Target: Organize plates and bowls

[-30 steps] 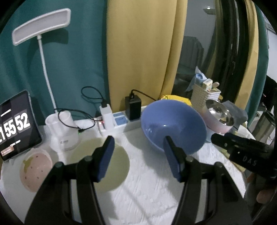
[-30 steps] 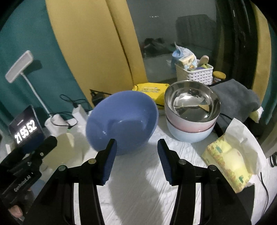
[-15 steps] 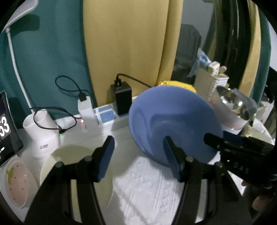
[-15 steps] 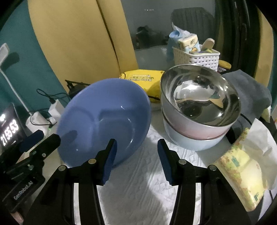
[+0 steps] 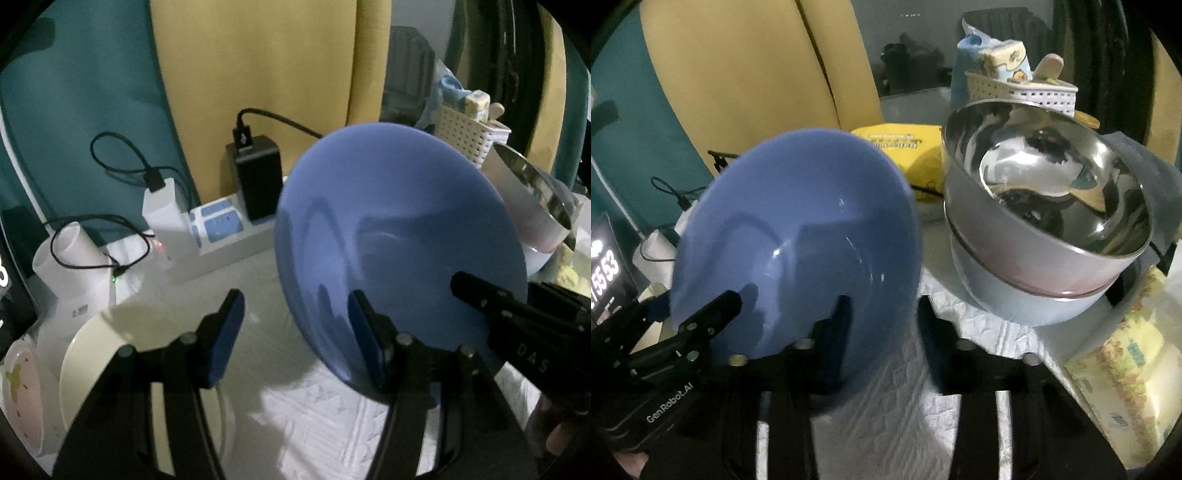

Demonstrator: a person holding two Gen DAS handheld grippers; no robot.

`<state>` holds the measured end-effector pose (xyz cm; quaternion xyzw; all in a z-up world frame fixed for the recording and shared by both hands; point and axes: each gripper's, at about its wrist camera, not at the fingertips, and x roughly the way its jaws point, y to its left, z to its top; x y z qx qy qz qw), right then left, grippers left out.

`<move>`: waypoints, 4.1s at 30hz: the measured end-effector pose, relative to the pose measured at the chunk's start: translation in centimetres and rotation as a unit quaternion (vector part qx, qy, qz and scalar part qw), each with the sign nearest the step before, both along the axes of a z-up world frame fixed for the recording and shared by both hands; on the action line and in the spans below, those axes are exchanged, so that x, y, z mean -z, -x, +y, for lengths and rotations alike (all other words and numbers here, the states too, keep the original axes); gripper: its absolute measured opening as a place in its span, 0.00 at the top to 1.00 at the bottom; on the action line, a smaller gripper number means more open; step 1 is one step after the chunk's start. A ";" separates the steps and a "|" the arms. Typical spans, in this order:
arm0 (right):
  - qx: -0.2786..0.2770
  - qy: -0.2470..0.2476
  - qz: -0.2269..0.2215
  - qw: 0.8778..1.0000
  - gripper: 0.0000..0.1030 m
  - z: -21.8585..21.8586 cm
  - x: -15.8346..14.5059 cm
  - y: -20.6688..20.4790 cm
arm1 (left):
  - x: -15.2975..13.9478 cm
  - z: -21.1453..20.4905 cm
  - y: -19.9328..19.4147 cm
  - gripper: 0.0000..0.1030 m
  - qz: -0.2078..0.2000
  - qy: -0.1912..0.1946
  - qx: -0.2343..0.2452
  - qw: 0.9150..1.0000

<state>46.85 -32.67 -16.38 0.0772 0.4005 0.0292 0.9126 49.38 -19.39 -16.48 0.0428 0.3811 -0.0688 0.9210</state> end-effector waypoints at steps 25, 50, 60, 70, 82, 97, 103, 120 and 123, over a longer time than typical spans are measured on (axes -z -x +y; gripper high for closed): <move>0.002 -0.014 -0.010 1.000 0.87 -0.5 -2.5 3.1 | -1.2 -1.2 3.1 0.77 -0.016 -0.009 0.030 0.999; -0.009 -0.001 -0.038 0.999 0.86 1.2 -6.0 9.7 | -3.6 0.8 9.6 0.77 -0.015 0.020 0.025 0.999; -0.011 0.000 -0.038 0.999 0.86 1.8 -6.1 12.6 | -3.2 1.3 12.8 0.77 -0.008 0.028 0.029 0.999; -0.013 -0.008 -0.024 1.000 0.86 2.5 -5.3 16.1 | -3.1 2.2 15.9 0.77 0.003 0.033 0.031 0.999; -0.015 -0.015 0.011 1.000 0.86 3.3 -3.6 19.4 | -2.6 3.8 19.3 0.77 0.028 0.030 0.041 0.998; -0.023 -0.027 0.049 0.998 0.81 4.2 -2.5 22.0 | -1.6 4.9 22.8 0.77 0.048 0.033 0.055 0.997; -0.035 -0.030 0.060 0.997 0.68 4.6 -2.3 22.3 | -1.6 5.2 23.6 0.76 0.052 0.031 0.056 0.997; -0.020 0.003 0.034 0.999 0.60 4.6 -4.4 22.2 | -3.2 7.1 24.1 0.72 0.042 0.030 0.051 0.997; -0.018 0.011 0.027 0.999 0.60 4.7 -5.0 22.2 | -3.9 7.5 24.3 0.71 0.036 0.031 0.050 0.998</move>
